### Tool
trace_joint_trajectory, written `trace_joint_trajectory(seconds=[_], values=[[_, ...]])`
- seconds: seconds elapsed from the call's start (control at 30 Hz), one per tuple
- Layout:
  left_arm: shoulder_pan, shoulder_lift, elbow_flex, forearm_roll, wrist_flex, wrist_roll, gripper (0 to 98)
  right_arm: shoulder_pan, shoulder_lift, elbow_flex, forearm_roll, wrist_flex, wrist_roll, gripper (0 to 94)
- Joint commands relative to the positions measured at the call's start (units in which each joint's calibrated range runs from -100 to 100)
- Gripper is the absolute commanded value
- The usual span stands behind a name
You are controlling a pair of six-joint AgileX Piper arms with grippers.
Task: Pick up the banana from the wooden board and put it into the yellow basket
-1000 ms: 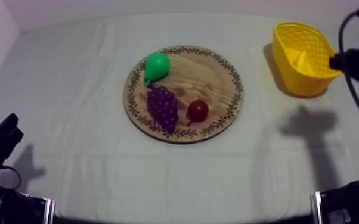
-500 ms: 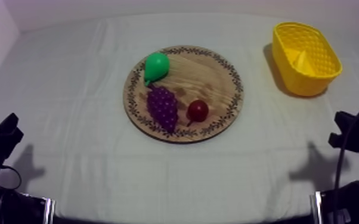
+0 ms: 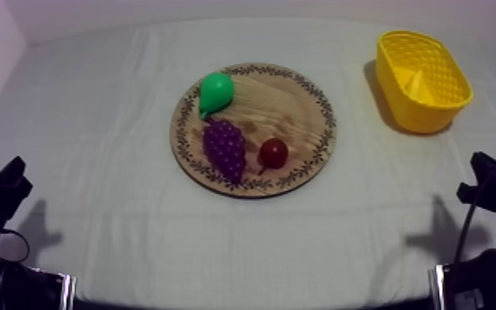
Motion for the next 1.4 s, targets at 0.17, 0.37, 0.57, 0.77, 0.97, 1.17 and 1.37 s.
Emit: trace_joint_trajectory(seconds=[0.17, 0.37, 0.57, 0.77, 0.97, 1.17, 1.37], values=[[0.0, 0.0, 0.0, 0.00, 0.0, 0.0, 0.1, 0.1, 0.0, 0.1, 0.0, -0.3, 8.2, 0.7], [0.0, 0.0, 0.0, 0.00, 0.0, 0.0, 0.1, 0.1, 0.0, 0.1, 0.0, -0.3, 7.9, 0.7], [0.0, 0.0, 0.0, 0.00, 0.0, 0.0, 0.1, 0.1, 0.0, 0.1, 0.0, -0.3, 7.9, 0.7], [0.0, 0.0, 0.0, 0.00, 0.0, 0.0, 0.1, 0.1, 0.0, 0.1, 0.0, -0.3, 7.8, 0.7], [0.0, 0.0, 0.0, 0.00, 0.0, 0.0, 0.1, 0.1, 0.0, 0.1, 0.0, -0.3, 7.8, 0.7], [0.0, 0.0, 0.0, 0.00, 0.0, 0.0, 0.1, 0.1, 0.0, 0.1, 0.0, -0.3, 7.8, 0.7], [0.0, 0.0, 0.0, 0.00, 0.0, 0.0, 0.1, 0.1, 0.0, 0.1, 0.0, -0.3, 7.8, 0.7]])
